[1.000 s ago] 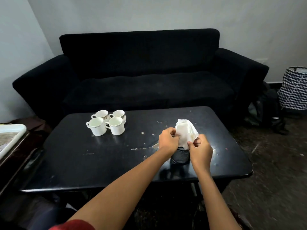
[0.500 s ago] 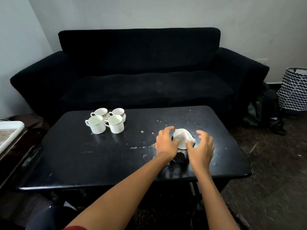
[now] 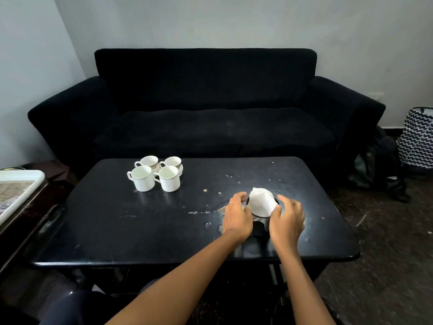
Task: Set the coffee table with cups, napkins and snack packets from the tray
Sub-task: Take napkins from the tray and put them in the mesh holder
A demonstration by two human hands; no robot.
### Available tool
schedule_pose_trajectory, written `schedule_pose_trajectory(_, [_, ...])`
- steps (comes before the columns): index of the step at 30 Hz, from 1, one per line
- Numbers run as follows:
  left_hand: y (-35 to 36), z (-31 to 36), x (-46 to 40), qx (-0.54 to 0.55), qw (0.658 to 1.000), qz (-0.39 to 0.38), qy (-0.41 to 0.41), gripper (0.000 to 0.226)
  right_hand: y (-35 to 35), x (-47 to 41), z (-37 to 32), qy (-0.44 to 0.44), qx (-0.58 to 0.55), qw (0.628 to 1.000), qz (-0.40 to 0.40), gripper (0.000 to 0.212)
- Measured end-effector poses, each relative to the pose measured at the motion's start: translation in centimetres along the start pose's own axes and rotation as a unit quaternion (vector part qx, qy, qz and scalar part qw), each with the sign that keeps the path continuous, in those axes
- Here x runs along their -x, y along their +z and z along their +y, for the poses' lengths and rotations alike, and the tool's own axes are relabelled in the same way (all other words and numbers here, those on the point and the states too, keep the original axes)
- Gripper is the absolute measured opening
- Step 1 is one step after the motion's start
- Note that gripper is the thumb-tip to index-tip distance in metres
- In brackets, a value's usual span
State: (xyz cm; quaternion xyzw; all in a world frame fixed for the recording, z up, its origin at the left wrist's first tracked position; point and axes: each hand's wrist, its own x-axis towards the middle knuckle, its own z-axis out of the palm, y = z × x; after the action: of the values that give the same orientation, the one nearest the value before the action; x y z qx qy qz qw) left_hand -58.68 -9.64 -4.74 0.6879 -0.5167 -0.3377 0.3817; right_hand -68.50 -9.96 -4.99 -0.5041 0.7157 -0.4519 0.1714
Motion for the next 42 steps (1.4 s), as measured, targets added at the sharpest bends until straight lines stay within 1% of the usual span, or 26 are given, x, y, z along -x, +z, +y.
schedule_pose_trajectory(2, [0.1,-0.4,0.5,0.018,1.0,0.011,-0.009,0.038,-0.1,-0.1,0.1,0.019,-0.064,0.998,0.018,0.043])
schedule_pose_trajectory(3, [0.3,-0.6,0.7,0.028,0.999,0.017,-0.019,0.037,-0.2,-0.3,0.3,0.035,-0.082,0.996,0.008,0.047])
schedule_pose_trajectory(6, [0.9,-1.4,1.6,0.054,0.997,0.025,-0.05,0.034,-0.2,-0.5,1.2,0.101,-0.09,0.988,-0.078,0.059])
schedule_pose_trajectory(8, [1.4,-1.7,2.3,0.062,0.996,0.012,-0.068,0.035,0.2,-0.3,1.6,0.13,-0.095,0.978,-0.133,0.065])
schedule_pose_trajectory(10, [1.8,-1.8,2.9,0.073,0.994,-0.009,-0.078,0.04,0.6,0.0,1.7,0.139,-0.105,0.972,-0.158,0.064])
schedule_pose_trajectory(13, [1.5,-1.7,3.0,0.076,0.993,-0.019,-0.083,0.047,1.0,0.0,1.7,0.147,-0.114,0.969,-0.159,0.057])
schedule_pose_trajectory(15, [0.8,-1.8,2.6,0.064,0.994,-0.021,-0.089,0.051,1.1,-0.1,1.8,0.15,-0.118,0.967,-0.166,0.052])
schedule_pose_trajectory(20, [-1.3,-2.4,1.3,0.064,0.993,-0.035,-0.095,0.067,1.7,0.1,1.5,0.126,-0.126,0.965,-0.192,0.027])
schedule_pose_trajectory(23, [-2.5,-2.9,0.5,0.093,0.991,-0.047,-0.082,0.074,2.2,0.5,1.1,0.13,-0.139,0.96,-0.206,0.03])
schedule_pose_trajectory(28, [-4.3,-3.3,-0.5,0.147,0.986,-0.07,-0.045,0.081,2.6,1.1,1.0,0.126,-0.149,0.95,-0.246,0.032])
schedule_pose_trajectory(31, [-4.9,-3.9,-1.1,0.159,0.984,-0.072,-0.027,0.074,2.9,1.4,1.0,0.12,-0.152,0.943,-0.271,0.032])
schedule_pose_trajectory(33, [-5.1,-4.5,-1.4,0.152,0.986,-0.07,-0.02,0.074,2.9,1.6,1.0,0.114,-0.149,0.938,-0.29,0.032])
schedule_pose_trajectory(35, [-5.0,-5.0,-1.5,0.154,0.985,-0.071,-0.034,0.076,3.0,1.8,1.1,0.106,-0.138,0.941,-0.29,0.034])
schedule_pose_trajectory(37, [-4.9,-5.4,-1.4,0.161,0.982,-0.064,-0.071,0.077,3.1,2.2,1.4,0.098,-0.135,0.948,-0.271,0.033])
schedule_pose_trajectory(38, [-4.9,-5.8,-1.4,0.155,0.983,-0.057,-0.084,0.076,3.2,2.4,1.5,0.093,-0.134,0.953,-0.257,0.033])
schedule_pose_trajectory(40, [-5.0,-6.7,-1.3,0.104,0.989,-0.052,-0.089,0.071,3.4,2.7,1.9,0.081,-0.129,0.96,-0.236,0.036])
schedule_pose_trajectory(42, [-5.2,-7.6,-1.0,0.05,0.993,-0.067,-0.078,0.068,3.9,3.2,2.1,0.074,-0.128,0.96,-0.238,0.041])
